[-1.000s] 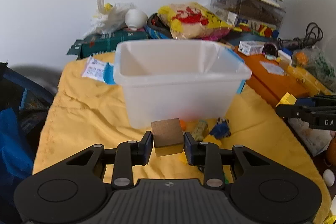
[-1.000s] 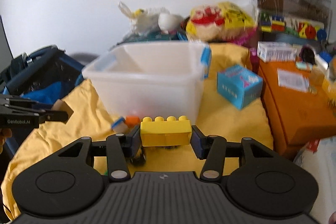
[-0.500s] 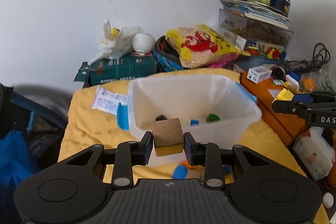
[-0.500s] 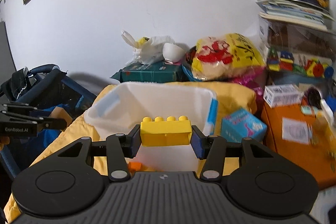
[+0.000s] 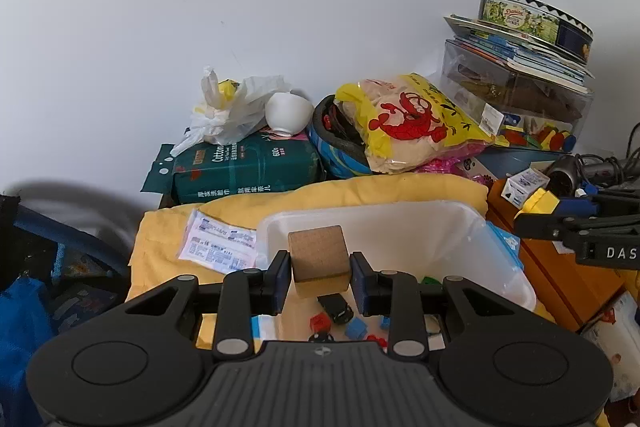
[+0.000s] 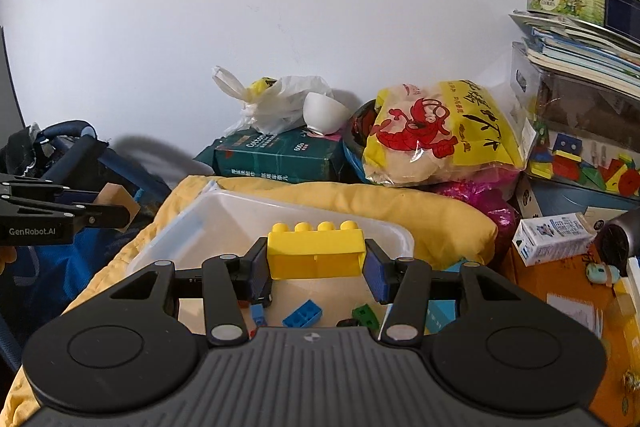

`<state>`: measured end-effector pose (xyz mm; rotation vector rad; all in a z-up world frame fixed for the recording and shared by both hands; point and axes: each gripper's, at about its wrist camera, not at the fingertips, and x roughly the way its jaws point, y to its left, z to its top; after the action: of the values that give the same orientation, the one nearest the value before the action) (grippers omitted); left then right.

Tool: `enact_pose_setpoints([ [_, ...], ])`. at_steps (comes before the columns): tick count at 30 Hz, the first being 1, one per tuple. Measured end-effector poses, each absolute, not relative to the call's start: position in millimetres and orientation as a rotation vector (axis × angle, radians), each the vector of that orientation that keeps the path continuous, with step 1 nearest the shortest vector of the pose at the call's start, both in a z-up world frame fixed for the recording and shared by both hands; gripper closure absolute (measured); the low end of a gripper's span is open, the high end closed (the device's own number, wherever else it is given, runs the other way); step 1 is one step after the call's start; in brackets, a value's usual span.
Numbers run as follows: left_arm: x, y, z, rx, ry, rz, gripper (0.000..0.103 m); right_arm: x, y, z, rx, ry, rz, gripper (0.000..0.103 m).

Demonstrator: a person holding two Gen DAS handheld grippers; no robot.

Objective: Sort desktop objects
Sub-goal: 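Carry the yellow brick and wooden block into the clear bin and release both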

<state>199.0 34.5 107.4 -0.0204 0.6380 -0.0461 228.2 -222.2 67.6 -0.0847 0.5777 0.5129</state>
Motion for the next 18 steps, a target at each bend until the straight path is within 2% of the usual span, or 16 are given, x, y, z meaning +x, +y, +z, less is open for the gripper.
enact_pose_setpoints([
  [8, 230, 33, 101, -0.009, 0.687, -0.033, 0.067, 257, -209, 60, -0.098, 0.637, 0.507, 0.05],
  [9, 234, 33, 99, -0.018, 0.694, -0.023, 0.063, 261, -206, 57, -0.109, 0.645, 0.503, 0.05],
  [11, 242, 34, 92, -0.028, 0.725, -0.001, 0.03, 267, -201, 51, -0.134, 0.655, 0.483, 0.038],
  [12, 243, 34, 88, -0.019, 0.727, 0.018, 0.03, 270, -200, 47, -0.145, 0.658, 0.473, 0.022],
  [18, 225, 36, 70, 0.054, 0.73, 0.002, 0.03, 265, -211, 34, -0.112, 0.667, 0.471, 0.02],
])
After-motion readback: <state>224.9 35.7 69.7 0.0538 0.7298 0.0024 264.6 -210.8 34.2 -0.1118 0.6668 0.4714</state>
